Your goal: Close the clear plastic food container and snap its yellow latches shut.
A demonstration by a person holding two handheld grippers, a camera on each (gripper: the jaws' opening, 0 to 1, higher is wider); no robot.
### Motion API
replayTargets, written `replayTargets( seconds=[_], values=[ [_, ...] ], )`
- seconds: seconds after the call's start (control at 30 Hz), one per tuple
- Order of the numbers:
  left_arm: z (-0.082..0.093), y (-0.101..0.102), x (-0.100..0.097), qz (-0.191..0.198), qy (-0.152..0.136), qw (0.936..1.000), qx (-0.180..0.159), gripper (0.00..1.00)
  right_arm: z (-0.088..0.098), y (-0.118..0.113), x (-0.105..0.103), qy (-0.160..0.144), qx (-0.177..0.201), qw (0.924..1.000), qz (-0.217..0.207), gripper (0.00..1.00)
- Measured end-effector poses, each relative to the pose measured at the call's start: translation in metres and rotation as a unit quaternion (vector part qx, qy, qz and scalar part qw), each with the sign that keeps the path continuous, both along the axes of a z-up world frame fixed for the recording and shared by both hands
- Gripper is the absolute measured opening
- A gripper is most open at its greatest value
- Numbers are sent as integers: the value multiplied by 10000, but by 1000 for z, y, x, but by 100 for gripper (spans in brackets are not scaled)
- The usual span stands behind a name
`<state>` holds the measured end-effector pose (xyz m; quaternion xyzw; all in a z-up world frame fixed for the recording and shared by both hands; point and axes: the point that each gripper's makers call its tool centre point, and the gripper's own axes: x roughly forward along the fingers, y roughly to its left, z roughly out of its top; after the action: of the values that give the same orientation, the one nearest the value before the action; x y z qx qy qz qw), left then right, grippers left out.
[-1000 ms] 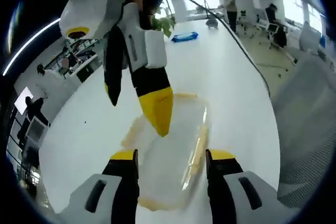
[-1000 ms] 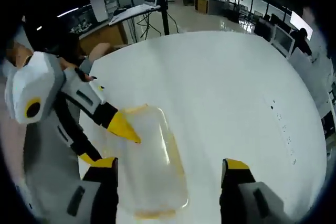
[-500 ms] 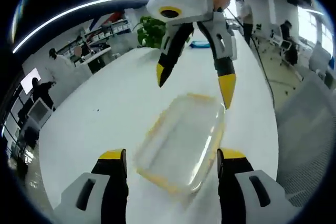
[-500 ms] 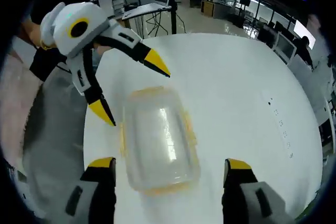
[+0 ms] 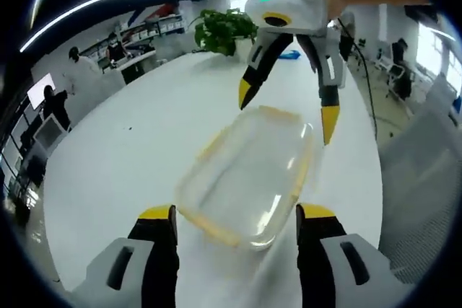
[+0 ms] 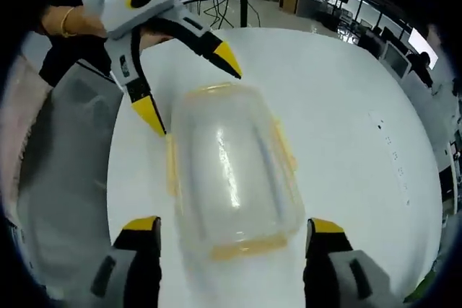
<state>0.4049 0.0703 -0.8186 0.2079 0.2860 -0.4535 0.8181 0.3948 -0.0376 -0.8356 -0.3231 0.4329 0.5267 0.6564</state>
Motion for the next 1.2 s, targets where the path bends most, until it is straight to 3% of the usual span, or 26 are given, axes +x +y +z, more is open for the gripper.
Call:
replayTargets(
  seconds=[0.2, 0.4, 1.2],
  values=[
    [-4, 3, 2, 153, 124, 9998, -62, 62, -2, 4, 10, -177, 44, 9998, -94, 73],
    [-6, 4, 9, 170, 213, 9995, -154, 63, -2, 6, 16, -155, 5, 9999, -31, 73],
    [-4, 38, 74, 272, 207, 9994, 13, 63, -1, 43, 83, -173, 134, 9998, 33, 73]
  ],
)
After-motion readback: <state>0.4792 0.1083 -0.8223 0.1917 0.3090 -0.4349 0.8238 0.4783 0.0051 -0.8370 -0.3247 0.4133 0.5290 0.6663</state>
